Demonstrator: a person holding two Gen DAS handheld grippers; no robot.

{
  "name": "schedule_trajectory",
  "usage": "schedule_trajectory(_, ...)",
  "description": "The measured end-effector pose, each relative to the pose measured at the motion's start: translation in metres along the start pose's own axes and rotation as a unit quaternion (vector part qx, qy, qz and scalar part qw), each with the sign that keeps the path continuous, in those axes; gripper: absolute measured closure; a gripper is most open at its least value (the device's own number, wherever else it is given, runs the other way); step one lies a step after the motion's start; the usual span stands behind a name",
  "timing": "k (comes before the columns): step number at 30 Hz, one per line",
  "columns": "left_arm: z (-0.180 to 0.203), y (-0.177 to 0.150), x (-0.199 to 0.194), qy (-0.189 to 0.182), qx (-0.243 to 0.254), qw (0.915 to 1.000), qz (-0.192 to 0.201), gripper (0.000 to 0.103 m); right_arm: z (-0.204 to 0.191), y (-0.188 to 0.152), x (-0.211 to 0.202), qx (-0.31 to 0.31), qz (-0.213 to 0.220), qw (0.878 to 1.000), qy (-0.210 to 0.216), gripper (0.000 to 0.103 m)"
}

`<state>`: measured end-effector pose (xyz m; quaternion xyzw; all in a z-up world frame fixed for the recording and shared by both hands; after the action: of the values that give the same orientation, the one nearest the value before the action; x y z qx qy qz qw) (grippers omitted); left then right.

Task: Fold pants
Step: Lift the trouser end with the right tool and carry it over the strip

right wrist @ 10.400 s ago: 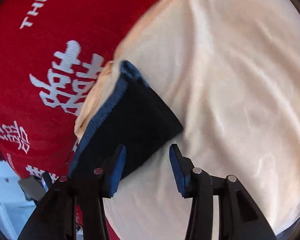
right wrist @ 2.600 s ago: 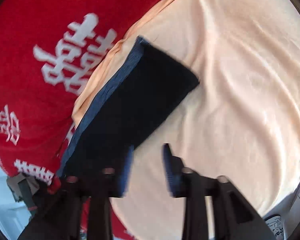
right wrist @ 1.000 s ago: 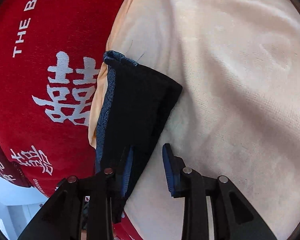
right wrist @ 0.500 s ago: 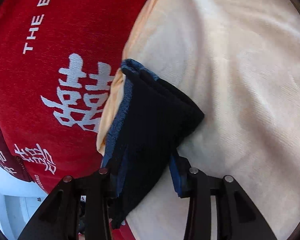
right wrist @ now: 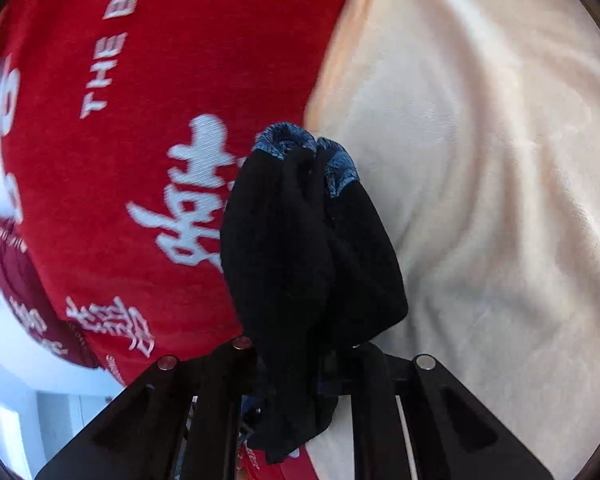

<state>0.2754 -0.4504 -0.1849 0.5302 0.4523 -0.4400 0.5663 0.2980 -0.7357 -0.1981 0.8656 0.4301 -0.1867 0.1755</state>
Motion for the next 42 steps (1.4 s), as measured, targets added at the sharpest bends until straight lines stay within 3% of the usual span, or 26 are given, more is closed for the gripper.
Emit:
schedule_trajectory(1, 0.006, -0.006, 0.011, 0.009, 0.009, 0.9999, -0.01, 0.038, -0.009, -0.001, -0.003, -0.012, -0.001, 1.0, 0.005, 0.09)
schedule_trajectory(3, 0.015, -0.013, 0.01, 0.027, 0.025, 0.9988, 0.032, 0.039, -0.025, -0.002, -0.004, -0.034, -0.002, 0.999, 0.009, 0.089)
schedule_trajectory(5, 0.017, -0.014, 0.008, 0.031, 0.034, 0.9983, 0.035, 0.039, -0.04, -0.007, -0.001, -0.05, -0.011, 0.999, 0.0, 0.09)
schedule_trajectory(10, -0.019, -0.001, -0.001, -0.035, -0.022, 0.9991, -0.01, 0.039, -0.083, -0.015, 0.002, -0.112, -0.01, 0.993, -0.036, 0.089)
schedule_trajectory(14, -0.07, -0.003, -0.025, -0.039, -0.061, 0.9973, 0.014, 0.039, -0.126, -0.024, 0.005, -0.176, -0.013, 0.981, -0.085, 0.089)
schedule_trajectory(15, -0.088, -0.005, -0.031, -0.036, -0.07, 0.9967, 0.019, 0.037, -0.141, -0.03, 0.008, -0.202, -0.016, 0.974, -0.104, 0.089)
schedule_trajectory(17, -0.121, -0.013, -0.04, -0.027, -0.086, 0.9956, 0.024, 0.023, -0.163, -0.042, 0.015, -0.241, -0.021, 0.962, -0.127, 0.09)
schedule_trajectory(21, -0.203, -0.031, -0.057, -0.003, -0.118, 0.9926, 0.029, 0.022, -0.213, -0.08, 0.048, -0.323, -0.036, 0.931, -0.169, 0.089)
schedule_trajectory(25, -0.268, -0.054, -0.064, 0.027, -0.15, 0.988, 0.025, 0.022, -0.249, -0.135, 0.107, -0.391, -0.072, 0.895, -0.203, 0.089)
schedule_trajectory(28, -0.316, -0.071, -0.056, 0.045, -0.172, 0.984, 0.016, 0.022, -0.261, -0.191, 0.169, -0.446, -0.117, 0.854, -0.243, 0.083)
schedule_trajectory(31, -0.347, -0.081, -0.051, 0.055, -0.189, 0.9805, 0.008, 0.022, -0.252, -0.251, 0.237, -0.506, -0.166, 0.787, -0.312, 0.068)
schedule_trajectory(33, -0.357, -0.086, -0.052, 0.054, -0.196, 0.9789, 0.011, 0.022, -0.239, -0.296, 0.28, -0.565, -0.196, 0.707, -0.378, 0.051)
schedule_trajectory(34, -0.359, -0.086, -0.051, 0.054, -0.199, 0.9785, 0.012, 0.022, -0.237, -0.313, 0.289, -0.593, -0.196, 0.669, -0.404, 0.05)
schedule_trajectory(36, -0.363, -0.079, -0.053, 0.052, -0.203, 0.9777, 0.014, 0.022, -0.247, -0.337, 0.292, -0.634, -0.185, 0.619, -0.425, 0.05)
schedule_trajectory(37, -0.364, -0.076, -0.054, 0.05, -0.204, 0.9777, 0.015, 0.022, -0.257, -0.344, 0.286, -0.645, -0.175, 0.615, -0.418, 0.05)
schedule_trajectory(39, -0.362, -0.072, -0.06, 0.043, -0.204, 0.9779, 0.019, 0.022, -0.277, -0.352, 0.274, -0.66, -0.163, 0.619, -0.394, 0.046)
schedule_trajectory(40, -0.357, -0.068, -0.061, 0.038, -0.201, 0.9785, 0.021, 0.022, -0.288, -0.355, 0.265, -0.665, -0.161, 0.63, -0.368, 0.046)
schedule_trajectory(42, -0.342, -0.062, -0.065, 0.027, -0.187, 0.9816, 0.028, 0.022, -0.305, -0.348, 0.251, -0.643, -0.175, 0.68, -0.307, 0.043)
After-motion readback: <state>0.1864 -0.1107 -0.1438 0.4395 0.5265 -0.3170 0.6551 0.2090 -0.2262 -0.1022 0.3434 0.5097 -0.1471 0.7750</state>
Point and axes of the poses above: each gripper's, at about its wrist camera, not at the fingertips, and x roughly the way its jaws point, z to its right, y to its top, the point moved 1 cm from there along x, roughly the way its jaws point, and after that the axes turned 12 degrees about -x, right-handed, at the moved point
